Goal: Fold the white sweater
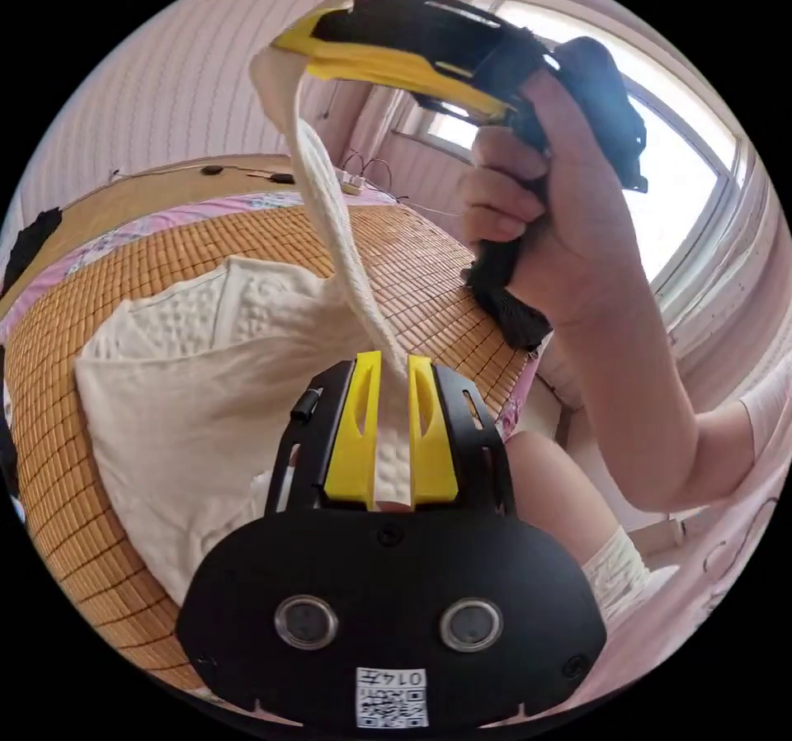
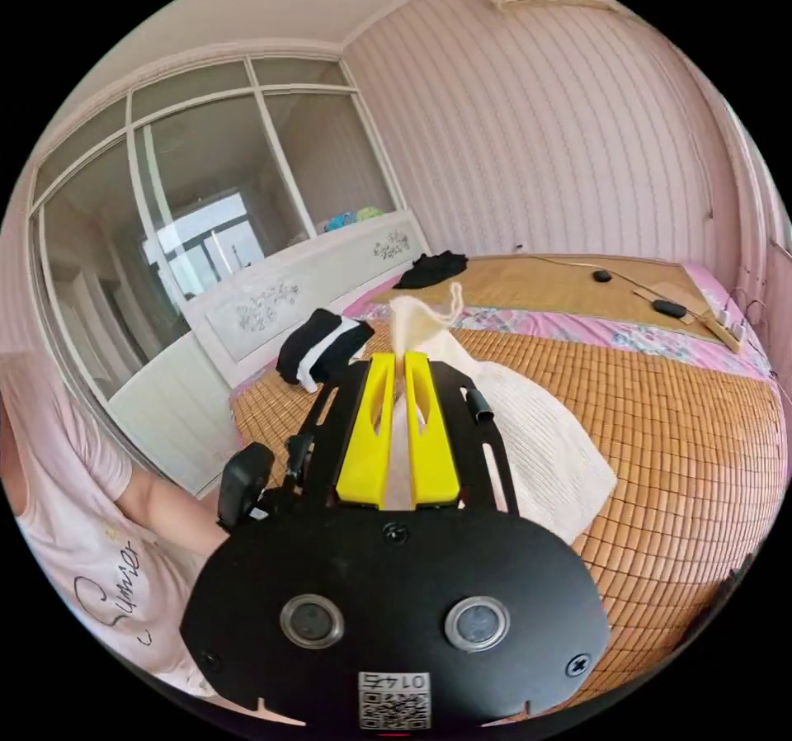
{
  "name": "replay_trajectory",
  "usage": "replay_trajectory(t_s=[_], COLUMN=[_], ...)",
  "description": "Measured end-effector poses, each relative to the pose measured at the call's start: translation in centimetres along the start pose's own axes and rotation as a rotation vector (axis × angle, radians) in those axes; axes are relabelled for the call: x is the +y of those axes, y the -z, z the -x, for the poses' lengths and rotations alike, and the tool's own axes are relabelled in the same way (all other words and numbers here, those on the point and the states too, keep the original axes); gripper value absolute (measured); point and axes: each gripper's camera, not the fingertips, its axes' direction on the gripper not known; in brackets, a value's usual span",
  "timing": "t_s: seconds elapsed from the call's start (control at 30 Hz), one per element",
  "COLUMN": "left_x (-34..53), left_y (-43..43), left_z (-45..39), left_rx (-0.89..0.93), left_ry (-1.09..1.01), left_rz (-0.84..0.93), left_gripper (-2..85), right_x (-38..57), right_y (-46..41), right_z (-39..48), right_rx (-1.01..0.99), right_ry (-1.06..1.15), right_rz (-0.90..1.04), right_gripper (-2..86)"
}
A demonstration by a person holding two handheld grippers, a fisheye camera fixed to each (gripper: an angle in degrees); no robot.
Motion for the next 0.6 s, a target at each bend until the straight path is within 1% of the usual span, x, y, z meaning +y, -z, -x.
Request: replay_trajectory(t_s=[0.03,0.1,0.17,0.23,0.3,0.37,0.47,0.5,0.53,0.6], left_x=[1.9,4.0,5.0,4.5,3.3,1.5,-1.5,-2.3,-2.9,-3.8], left_y=[2.0,4.2,5.9,7.3,7.5,6.7,4.2,2.9,2.0,2.2], left_z=[2.1,5.2,7.9,11.0,12.6,13.7,14.7,15.2,15.5,14.8], left_rx=[-0.083,-0.177,-0.220,-0.261,-0.263,-0.253,-0.287,-0.311,-0.338,-0.381], left_ry=[0.081,0.202,0.288,0.385,0.424,0.424,0.415,0.428,0.429,0.371], left_rz=[0.027,0.072,0.093,0.089,0.060,0.065,0.133,0.189,0.240,0.247], left_gripper=[5.1,4.6,4.7,4.8,4.9,5.5,7.7,7.6,7.1,5.1], right_x=[0.3,3.5,6.1,7.7,8.8,9.0,8.8,8.8,8.9,9.3], right_y=[-2.8,-11.8,-14.5,-14.8,-14.9,-15.7,-17.5,-18.1,-18.4,-20.2], right_z=[0.4,1.3,1.5,1.4,1.0,0.6,0.1,-0.4,-0.7,-1.9], right_rx=[-0.008,0.075,0.093,0.101,0.167,0.190,0.240,0.249,0.255,0.264], right_ry=[0.007,0.027,0.019,-0.014,-0.037,-0.030,-0.015,-0.023,-0.028,-0.039], right_rz=[0.071,0.355,0.441,0.436,0.435,0.470,0.518,0.519,0.522,0.587], right_gripper=[5.7,8.8,10.4,10.3,9.2,8.9,9.5,9.7,9.7,9.7])
